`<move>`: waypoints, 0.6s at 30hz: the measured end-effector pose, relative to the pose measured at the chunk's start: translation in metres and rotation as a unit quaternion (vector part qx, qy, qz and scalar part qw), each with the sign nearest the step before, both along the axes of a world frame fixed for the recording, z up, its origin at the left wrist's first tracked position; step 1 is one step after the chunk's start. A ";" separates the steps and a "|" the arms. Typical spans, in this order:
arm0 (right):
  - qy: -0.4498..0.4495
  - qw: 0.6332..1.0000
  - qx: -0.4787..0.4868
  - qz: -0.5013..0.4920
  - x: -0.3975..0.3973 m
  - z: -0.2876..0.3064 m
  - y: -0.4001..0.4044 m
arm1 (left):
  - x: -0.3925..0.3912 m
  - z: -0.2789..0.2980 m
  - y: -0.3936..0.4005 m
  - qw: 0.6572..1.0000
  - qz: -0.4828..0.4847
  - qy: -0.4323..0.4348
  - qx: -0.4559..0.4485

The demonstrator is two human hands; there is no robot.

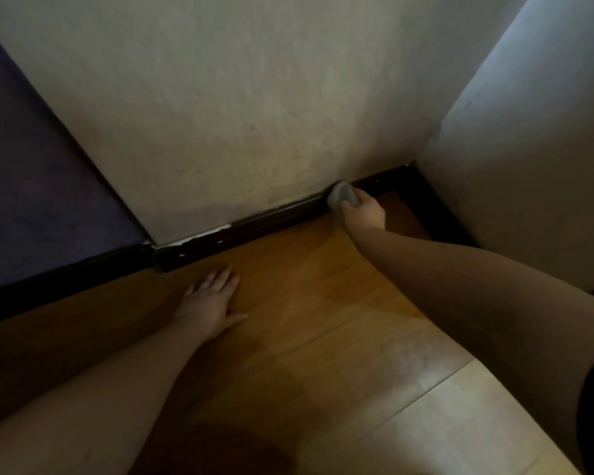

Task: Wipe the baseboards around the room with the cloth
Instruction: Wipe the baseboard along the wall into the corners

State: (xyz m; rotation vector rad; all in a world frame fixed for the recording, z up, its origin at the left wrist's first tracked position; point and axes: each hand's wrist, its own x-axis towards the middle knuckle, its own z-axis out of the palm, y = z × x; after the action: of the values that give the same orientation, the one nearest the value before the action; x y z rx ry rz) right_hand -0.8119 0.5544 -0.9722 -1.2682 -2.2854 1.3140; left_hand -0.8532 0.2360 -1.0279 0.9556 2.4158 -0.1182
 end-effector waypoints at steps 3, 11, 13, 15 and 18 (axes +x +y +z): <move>-0.030 0.998 0.030 -0.040 -0.009 -0.001 -0.007 | 0.006 -0.003 -0.017 1.000 0.017 0.007 -0.001; -0.109 0.987 0.092 0.078 -0.028 -0.008 -0.092 | 0.005 -0.006 -0.049 0.998 0.058 0.000 0.012; -0.088 0.990 0.070 0.087 -0.028 -0.011 -0.119 | 0.003 -0.003 -0.055 0.997 0.074 0.006 0.005; -0.071 0.992 0.059 0.088 -0.030 -0.012 -0.145 | 0.001 -0.001 -0.060 0.995 0.101 0.013 -0.004; -0.057 0.993 0.046 0.091 -0.034 -0.013 -0.177 | -0.001 0.002 -0.070 0.991 0.135 0.014 -0.010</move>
State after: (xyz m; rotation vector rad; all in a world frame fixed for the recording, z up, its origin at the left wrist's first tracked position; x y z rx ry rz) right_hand -0.8457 0.3772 -0.9853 -1.1568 -2.5615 1.2024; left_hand -0.8544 0.1658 -1.0257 0.6121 2.5380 -0.0571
